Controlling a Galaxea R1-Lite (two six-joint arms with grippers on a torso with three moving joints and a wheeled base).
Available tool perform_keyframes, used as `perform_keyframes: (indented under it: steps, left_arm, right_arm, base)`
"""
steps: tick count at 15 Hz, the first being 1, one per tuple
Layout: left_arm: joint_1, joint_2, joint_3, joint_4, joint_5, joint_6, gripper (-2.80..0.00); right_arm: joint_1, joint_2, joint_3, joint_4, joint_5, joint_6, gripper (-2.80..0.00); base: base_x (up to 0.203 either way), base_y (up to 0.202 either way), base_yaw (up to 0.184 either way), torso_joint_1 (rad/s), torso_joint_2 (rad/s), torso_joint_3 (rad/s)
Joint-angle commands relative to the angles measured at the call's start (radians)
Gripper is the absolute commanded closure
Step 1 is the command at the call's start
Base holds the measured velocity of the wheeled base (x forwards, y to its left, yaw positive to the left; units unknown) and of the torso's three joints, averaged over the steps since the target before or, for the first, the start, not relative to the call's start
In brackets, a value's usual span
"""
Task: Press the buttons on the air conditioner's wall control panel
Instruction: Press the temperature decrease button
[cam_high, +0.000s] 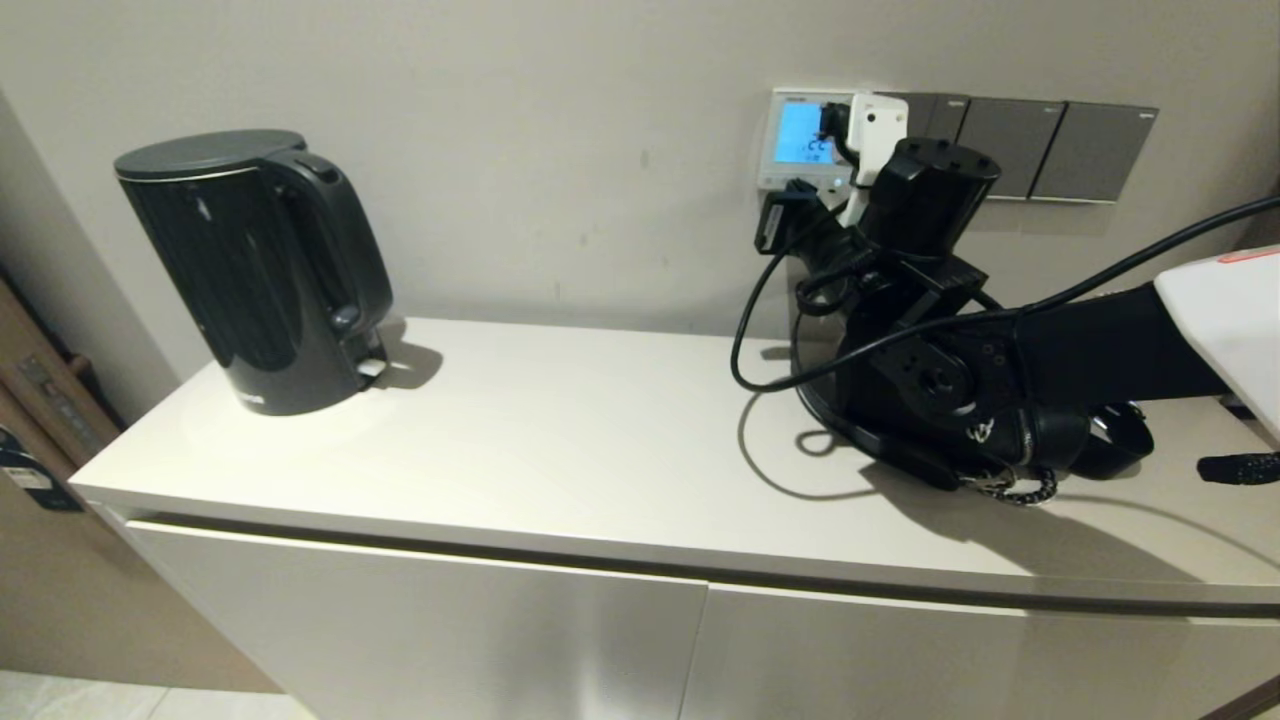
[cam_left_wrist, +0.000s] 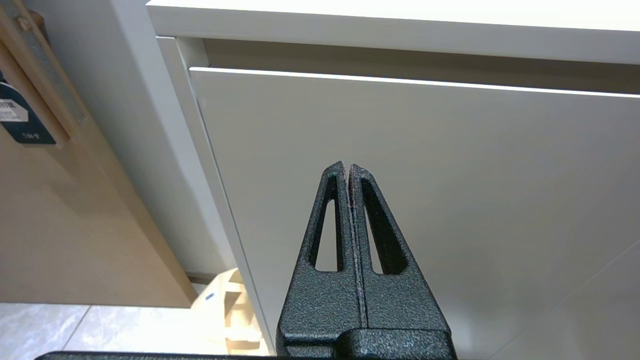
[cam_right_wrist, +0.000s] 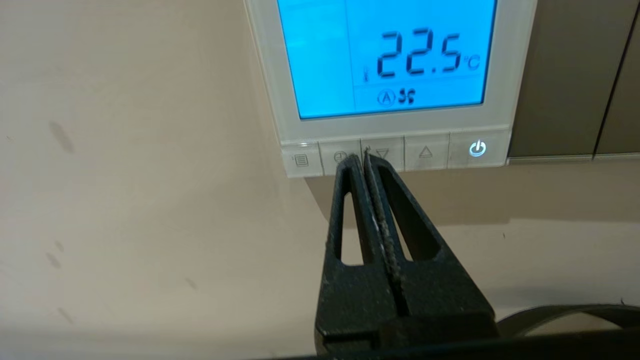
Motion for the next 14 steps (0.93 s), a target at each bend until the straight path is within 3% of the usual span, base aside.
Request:
perform_keyframes:
  steps: [1,14]
  left_arm:
    - [0.0,0.002,0.0,0.0,0.001,0.0,0.0]
    - [0.001,0.002,0.0,0.0,0.0,0.0,0.0]
  right_arm:
    - [0.0,0.012,-0.008,-0.004,-0.001,-0.001,0.0]
    - [0.017,-0.02,0.02,-0.01,-0.007,-0.005,0.0]
  base:
    - [0.0,0.0,0.0,0.0,0.0,0.0]
    - [0.0,0.0,0.0,0.0,0.0,0.0]
